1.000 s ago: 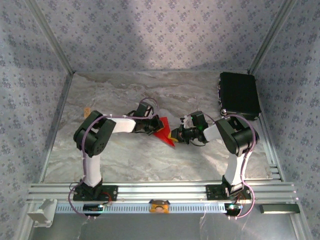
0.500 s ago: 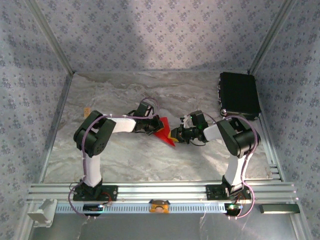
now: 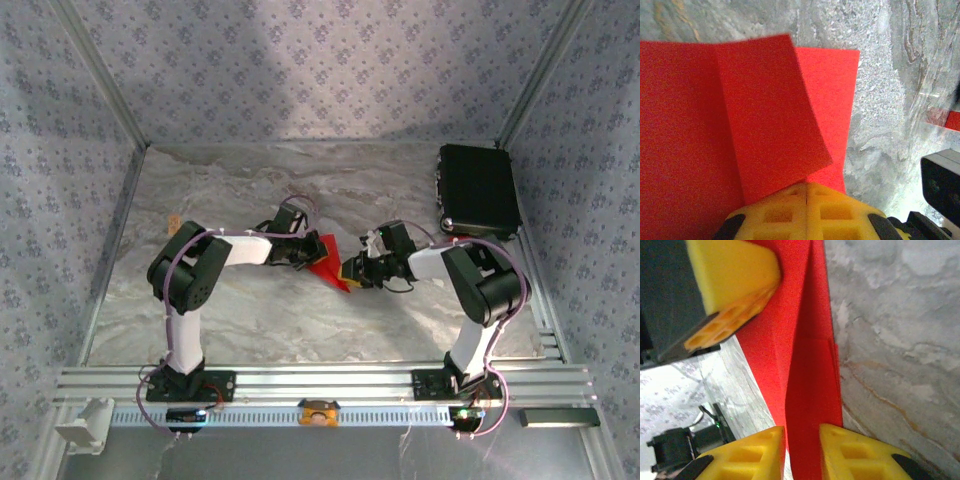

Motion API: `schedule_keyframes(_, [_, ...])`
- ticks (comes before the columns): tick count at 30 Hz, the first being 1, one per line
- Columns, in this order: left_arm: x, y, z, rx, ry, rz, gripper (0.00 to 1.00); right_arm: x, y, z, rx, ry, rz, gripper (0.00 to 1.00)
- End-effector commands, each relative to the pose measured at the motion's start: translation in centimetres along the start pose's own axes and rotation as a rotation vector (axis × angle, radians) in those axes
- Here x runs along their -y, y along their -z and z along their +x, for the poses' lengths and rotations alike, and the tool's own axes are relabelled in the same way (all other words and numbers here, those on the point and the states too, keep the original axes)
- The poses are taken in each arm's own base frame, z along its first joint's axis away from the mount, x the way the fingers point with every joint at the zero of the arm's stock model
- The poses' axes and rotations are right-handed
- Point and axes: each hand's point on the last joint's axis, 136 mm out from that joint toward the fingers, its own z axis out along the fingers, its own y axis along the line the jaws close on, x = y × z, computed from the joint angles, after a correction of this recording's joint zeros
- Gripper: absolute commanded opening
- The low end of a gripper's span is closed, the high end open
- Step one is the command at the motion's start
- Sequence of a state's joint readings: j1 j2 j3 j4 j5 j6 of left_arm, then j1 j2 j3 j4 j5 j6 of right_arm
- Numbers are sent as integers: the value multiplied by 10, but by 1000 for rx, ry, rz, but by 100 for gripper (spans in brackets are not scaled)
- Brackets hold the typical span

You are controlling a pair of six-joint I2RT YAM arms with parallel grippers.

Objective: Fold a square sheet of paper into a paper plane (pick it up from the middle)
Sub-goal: Fourth fold the wing at the center of the table.

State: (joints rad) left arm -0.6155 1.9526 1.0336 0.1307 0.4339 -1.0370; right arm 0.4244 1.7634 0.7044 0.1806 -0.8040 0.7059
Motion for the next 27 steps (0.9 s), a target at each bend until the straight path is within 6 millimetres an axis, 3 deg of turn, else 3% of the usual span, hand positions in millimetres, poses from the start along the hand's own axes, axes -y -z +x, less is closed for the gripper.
schedule_keyframes(1, [-8, -6, 8, -40, -2, -27, 4, 13, 3, 14, -48, -12, 93, 28])
schedule_keyframes(12, [-8, -6, 8, -43, -1, -28, 4, 23, 0, 23, -71, -40, 131, 18])
schedule_keyframes(24, [-10, -6, 10, -46, 0, -34, 3, 23, 5, 30, -87, -13, 159, 23])
schedule_keyframes(27, [-10, -6, 10, -46, -1, -34, 3, 24, 6, 33, -91, -9, 175, 18])
